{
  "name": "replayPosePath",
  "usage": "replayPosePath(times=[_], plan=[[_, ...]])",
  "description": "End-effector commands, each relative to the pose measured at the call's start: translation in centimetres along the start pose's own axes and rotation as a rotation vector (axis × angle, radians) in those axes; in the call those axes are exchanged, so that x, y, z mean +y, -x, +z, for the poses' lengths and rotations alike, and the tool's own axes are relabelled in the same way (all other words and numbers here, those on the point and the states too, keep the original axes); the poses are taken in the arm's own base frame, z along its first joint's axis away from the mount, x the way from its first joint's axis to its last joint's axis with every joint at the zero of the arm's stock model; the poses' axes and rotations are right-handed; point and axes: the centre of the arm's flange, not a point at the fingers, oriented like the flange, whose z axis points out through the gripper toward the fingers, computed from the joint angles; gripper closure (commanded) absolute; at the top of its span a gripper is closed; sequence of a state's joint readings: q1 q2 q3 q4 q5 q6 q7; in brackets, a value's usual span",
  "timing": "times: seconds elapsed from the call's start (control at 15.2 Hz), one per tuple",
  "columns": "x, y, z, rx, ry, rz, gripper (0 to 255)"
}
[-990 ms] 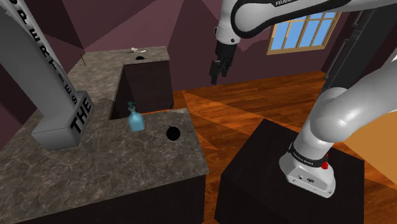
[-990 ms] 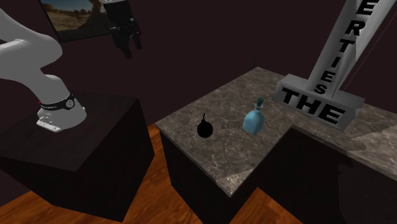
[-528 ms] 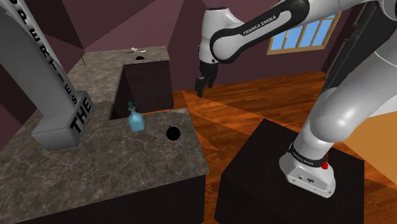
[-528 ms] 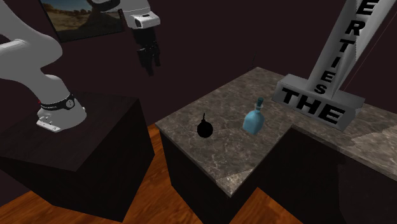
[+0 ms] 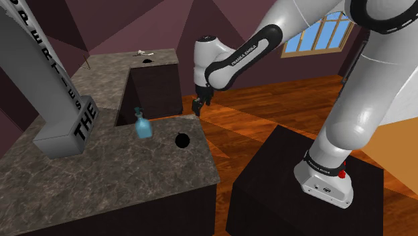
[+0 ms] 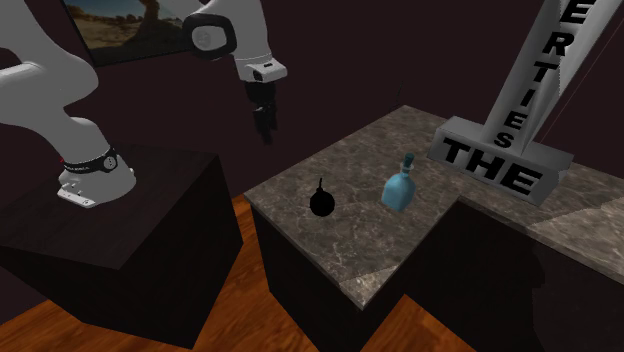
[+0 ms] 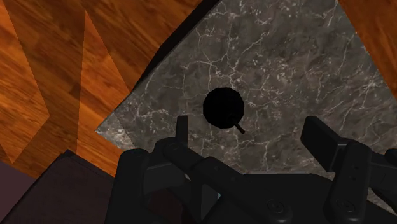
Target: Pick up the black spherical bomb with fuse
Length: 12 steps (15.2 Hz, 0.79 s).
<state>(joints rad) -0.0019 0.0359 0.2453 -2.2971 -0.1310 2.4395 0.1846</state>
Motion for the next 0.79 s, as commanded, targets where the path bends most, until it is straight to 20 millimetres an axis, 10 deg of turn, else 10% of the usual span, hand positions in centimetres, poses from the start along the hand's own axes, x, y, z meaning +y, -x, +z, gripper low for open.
replayPosePath(times=[0.0, 0.73], plan=[[-0.6, -1.2, 2.3, 0.001, 0.011, -0.010, 0], [-4.2, -8.0, 14.9, -0.002, 0.076, -0.061, 0]])
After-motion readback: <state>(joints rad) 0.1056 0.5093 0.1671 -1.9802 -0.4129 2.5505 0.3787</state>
